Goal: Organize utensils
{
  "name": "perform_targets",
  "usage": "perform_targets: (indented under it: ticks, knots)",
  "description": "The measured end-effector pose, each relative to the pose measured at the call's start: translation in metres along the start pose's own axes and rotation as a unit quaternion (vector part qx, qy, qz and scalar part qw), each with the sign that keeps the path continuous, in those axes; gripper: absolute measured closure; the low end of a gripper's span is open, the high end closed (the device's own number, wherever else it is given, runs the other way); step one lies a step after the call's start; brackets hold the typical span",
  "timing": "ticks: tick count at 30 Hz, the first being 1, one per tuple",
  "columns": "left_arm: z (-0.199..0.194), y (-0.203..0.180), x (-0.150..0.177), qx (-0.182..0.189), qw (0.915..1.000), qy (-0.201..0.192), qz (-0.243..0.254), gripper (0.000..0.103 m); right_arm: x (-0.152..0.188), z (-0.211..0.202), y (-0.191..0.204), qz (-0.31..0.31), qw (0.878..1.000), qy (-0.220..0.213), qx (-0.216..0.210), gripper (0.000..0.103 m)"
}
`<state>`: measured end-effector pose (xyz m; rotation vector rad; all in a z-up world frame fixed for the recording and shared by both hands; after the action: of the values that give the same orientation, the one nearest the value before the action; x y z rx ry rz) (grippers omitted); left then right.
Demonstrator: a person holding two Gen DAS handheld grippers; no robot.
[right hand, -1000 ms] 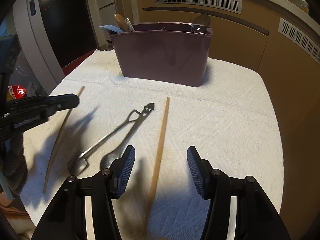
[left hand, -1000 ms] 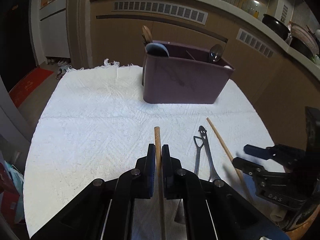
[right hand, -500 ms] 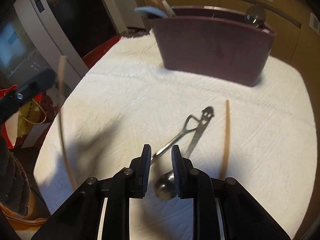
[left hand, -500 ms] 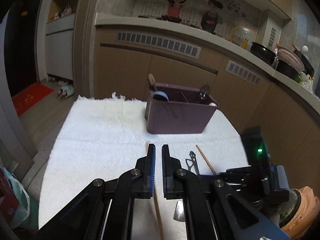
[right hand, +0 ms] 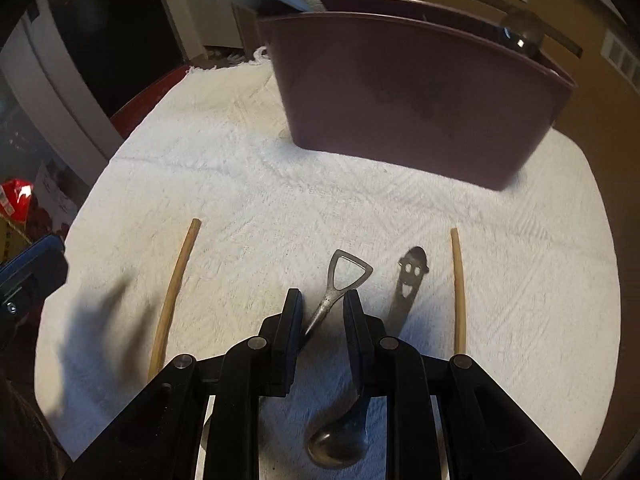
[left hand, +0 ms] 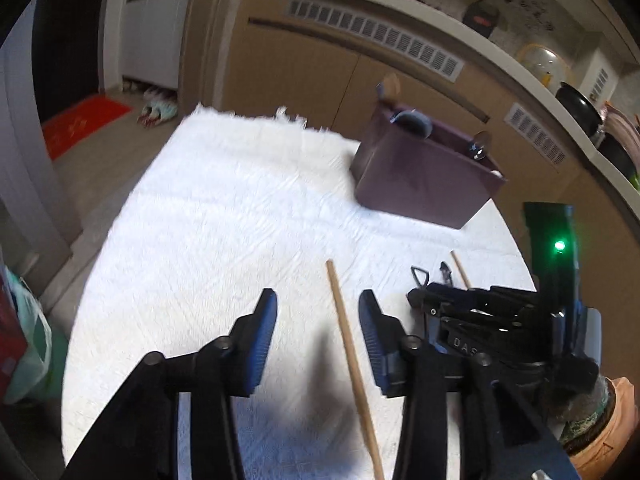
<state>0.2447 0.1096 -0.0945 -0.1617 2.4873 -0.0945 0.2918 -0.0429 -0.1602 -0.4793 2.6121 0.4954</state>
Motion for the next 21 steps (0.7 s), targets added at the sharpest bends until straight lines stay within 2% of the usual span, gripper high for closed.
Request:
perform_targets:
  ticks: [2,4,6,10,12,13,15,16,18,21]
  knots:
    - [0.005,-0.002,0.004,0.012,0.9999,0.006,-0.001,0.051,0.0,0.003,0.008,-0.029,1.0,-0.003,0.005,0.085]
    - [0.005,-0.01,0.005,0.019,0.9998,-0.005,0.01,0.044,0.002,0.003,0.011,-0.045,0.999,-0.004,0.005,0.086]
    - [0.006,-0.02,0.004,0.011,0.9992,-0.017,0.033,0.041,0.003,0.002,0.01,-0.051,0.999,-0.005,0.001,0.086]
    - [0.027,-0.033,0.008,-0.005,0.9974,0.02,0.069,0.041,0.013,-0.008,0.0,-0.047,0.999,-0.015,-0.007,0.087]
    - [0.043,-0.037,0.011,-0.023,0.9956,0.058,0.07,0.041,0.019,-0.014,-0.007,-0.043,0.999,-0.02,-0.012,0.087]
    - [0.051,-0.038,0.011,-0.029,0.9947,0.072,0.068,0.045,0.021,-0.016,-0.011,-0.04,0.999,-0.021,-0.011,0.087]
    - [0.056,-0.041,0.006,-0.052,0.9938,0.062,0.076,0.051,0.024,-0.02,-0.019,-0.033,0.999,-0.026,-0.015,0.087]
    - [0.058,-0.044,0.004,-0.056,0.9931,0.063,0.082,0.058,0.023,-0.018,-0.02,-0.029,0.999,-0.028,-0.019,0.087]
    - [0.066,-0.051,-0.001,-0.061,0.9916,0.07,0.09,0.059,0.024,-0.02,-0.023,-0.025,0.999,-0.031,-0.029,0.087]
    - [0.074,-0.058,-0.006,-0.09,0.9871,0.067,0.115,0.059,0.026,-0.021,-0.025,-0.023,0.998,-0.035,-0.037,0.087]
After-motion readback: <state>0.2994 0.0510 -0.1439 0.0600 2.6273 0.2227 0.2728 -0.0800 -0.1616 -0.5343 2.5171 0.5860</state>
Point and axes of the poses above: each gripper's, at about its wrist camera, not at the fingertips, and z roughly the way its jaws point, y to its left, x to its underside, the point moved 6 cm from there along z, roughly the way its jaws point, and after that the axes turned 15 degrees about -x, right-handed, at the moved point
